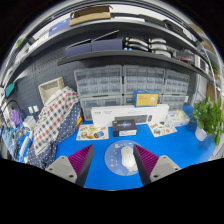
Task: Arrange mouse
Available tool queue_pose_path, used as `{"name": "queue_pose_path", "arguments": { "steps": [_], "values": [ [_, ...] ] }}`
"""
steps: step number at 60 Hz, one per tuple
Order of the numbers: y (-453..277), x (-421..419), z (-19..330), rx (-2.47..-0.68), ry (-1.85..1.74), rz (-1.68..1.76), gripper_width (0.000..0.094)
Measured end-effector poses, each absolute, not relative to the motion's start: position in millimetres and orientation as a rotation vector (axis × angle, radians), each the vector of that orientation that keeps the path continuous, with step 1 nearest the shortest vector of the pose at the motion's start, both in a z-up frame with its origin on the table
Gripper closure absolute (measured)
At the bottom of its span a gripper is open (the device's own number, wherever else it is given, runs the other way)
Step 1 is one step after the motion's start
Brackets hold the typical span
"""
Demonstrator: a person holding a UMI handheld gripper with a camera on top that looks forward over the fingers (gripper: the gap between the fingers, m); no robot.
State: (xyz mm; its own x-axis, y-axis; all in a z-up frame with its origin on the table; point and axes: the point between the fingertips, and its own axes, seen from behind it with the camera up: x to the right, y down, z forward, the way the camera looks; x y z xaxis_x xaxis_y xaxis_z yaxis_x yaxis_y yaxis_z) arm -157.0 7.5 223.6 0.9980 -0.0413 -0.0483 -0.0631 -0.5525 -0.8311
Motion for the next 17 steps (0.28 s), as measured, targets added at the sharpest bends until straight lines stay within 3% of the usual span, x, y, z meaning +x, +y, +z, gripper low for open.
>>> {"name": "queue_pose_path", "arguments": {
  "steps": [17],
  "values": [
    [-4,-158,228,-2.153,0.084,0.034,0.0138]
  ]
}}
